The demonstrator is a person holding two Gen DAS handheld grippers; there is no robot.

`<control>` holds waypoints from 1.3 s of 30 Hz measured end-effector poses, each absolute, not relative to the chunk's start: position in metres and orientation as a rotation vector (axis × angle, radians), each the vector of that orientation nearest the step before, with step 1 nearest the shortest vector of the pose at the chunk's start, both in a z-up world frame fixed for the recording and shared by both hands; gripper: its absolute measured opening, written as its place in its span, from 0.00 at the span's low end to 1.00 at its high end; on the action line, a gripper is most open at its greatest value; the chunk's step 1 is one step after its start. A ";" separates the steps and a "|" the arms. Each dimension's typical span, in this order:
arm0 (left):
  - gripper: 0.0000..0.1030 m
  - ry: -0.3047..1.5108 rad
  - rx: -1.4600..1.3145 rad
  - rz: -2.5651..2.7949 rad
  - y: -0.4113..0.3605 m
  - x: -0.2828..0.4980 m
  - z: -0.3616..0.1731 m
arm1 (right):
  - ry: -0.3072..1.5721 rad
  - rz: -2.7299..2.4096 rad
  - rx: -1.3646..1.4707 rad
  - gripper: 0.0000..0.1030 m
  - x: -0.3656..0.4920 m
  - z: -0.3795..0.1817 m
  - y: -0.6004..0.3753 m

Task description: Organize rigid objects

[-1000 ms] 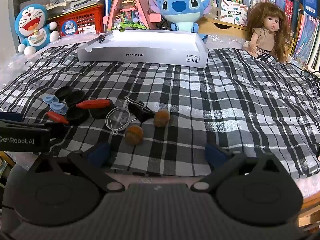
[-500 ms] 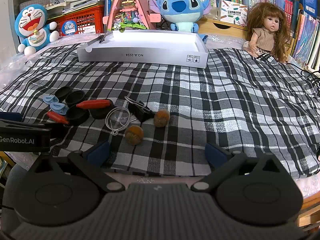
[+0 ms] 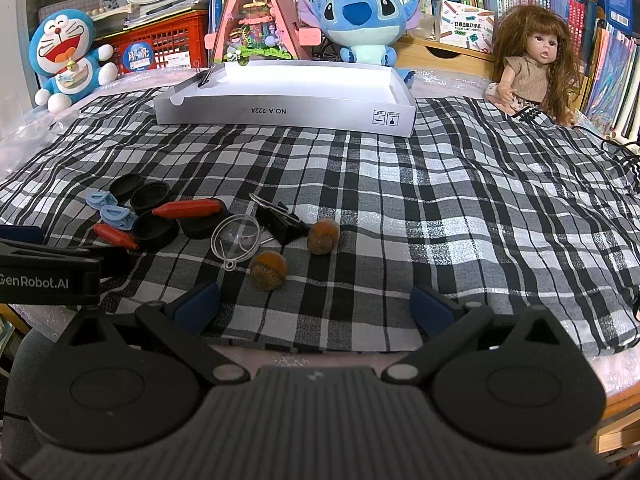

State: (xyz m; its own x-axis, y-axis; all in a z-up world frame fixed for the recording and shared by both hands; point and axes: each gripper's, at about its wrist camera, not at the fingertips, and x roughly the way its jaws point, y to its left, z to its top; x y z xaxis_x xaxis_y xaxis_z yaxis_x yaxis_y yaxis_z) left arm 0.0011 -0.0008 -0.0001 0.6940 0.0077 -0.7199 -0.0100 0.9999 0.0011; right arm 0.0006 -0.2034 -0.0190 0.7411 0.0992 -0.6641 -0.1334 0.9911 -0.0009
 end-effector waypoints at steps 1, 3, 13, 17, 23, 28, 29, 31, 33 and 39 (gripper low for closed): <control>1.00 0.804 -0.003 0.010 -0.001 0.001 0.000 | 0.725 0.128 -0.049 1.00 0.001 -0.019 -0.203; 1.00 0.803 -0.003 0.010 -0.001 0.001 0.000 | 0.725 0.128 -0.049 1.00 0.001 -0.019 -0.203; 1.00 0.803 -0.003 0.010 -0.001 0.001 0.000 | 0.723 0.128 -0.049 1.00 0.000 -0.019 -0.203; 1.00 0.803 -0.003 0.010 -0.001 0.001 0.000 | 0.723 0.128 -0.049 1.00 0.000 -0.019 -0.204; 1.00 0.803 -0.002 0.010 -0.001 0.001 0.000 | 0.723 0.133 -0.051 1.00 0.001 -0.022 -0.204; 1.00 0.803 -0.002 0.010 -0.001 0.001 0.000 | 0.724 0.136 -0.052 1.00 0.002 -0.019 -0.204; 1.00 0.803 -0.002 0.009 -0.001 0.001 0.000 | 0.722 0.136 -0.052 1.00 0.001 -0.019 -0.204; 1.00 0.803 -0.002 0.009 -0.001 0.001 0.000 | 0.716 0.138 -0.052 1.00 0.002 -0.019 -0.203; 1.00 0.803 -0.002 0.008 0.000 0.002 -0.003 | 0.710 0.139 -0.052 1.00 -0.001 -0.019 -0.204; 1.00 0.795 0.000 0.005 0.002 0.002 -0.004 | 0.689 0.145 -0.051 1.00 -0.002 -0.022 -0.205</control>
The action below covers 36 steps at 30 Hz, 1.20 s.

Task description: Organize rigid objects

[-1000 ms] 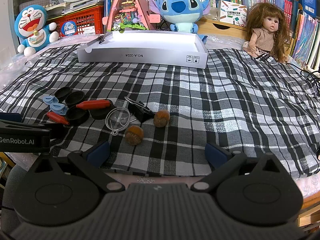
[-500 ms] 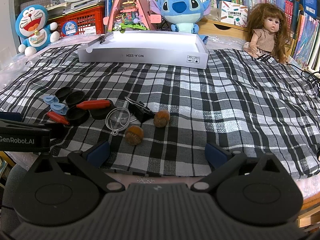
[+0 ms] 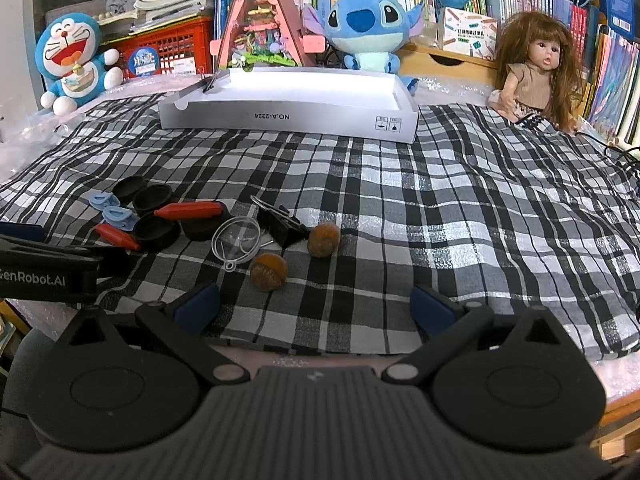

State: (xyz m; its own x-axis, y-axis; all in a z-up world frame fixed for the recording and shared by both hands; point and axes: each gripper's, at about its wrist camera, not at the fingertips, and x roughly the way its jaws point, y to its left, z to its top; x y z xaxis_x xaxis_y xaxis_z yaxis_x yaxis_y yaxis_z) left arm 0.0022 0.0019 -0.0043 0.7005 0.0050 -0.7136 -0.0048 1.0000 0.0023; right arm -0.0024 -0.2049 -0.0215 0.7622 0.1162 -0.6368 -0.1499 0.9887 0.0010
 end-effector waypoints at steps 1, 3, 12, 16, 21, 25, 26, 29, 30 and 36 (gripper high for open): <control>1.00 0.792 0.001 0.004 0.002 0.001 -0.002 | 0.681 0.147 -0.051 1.00 -0.003 -0.022 -0.205; 1.00 0.781 0.003 -0.002 0.003 -0.002 -0.002 | 0.673 0.147 -0.051 1.00 -0.004 -0.023 -0.205; 0.99 0.754 0.000 -0.016 0.006 -0.005 -0.003 | 0.657 0.159 -0.040 1.00 -0.005 -0.020 -0.206; 0.84 0.725 -0.017 -0.029 0.008 -0.013 0.001 | 0.633 0.194 -0.036 0.99 -0.007 -0.018 -0.204; 0.61 0.685 -0.021 -0.075 0.008 -0.021 0.008 | 0.591 0.216 -0.083 0.90 -0.011 -0.013 -0.193; 0.48 0.653 -0.019 -0.135 0.005 -0.027 0.013 | 0.573 0.235 -0.083 0.76 -0.014 -0.010 -0.189; 0.46 0.649 -0.015 -0.145 0.004 -0.028 0.013 | 0.570 0.234 -0.086 0.74 -0.015 -0.010 -0.189; 0.44 0.646 -0.006 -0.165 -0.001 -0.029 0.012 | 0.570 0.236 -0.089 0.62 -0.017 -0.010 -0.190; 0.44 0.645 -0.005 -0.170 -0.002 -0.029 0.011 | 0.574 0.240 -0.089 0.58 -0.017 -0.010 -0.191; 0.45 0.637 0.019 -0.182 -0.010 -0.027 0.006 | 0.583 0.246 -0.099 0.46 -0.019 -0.014 -0.193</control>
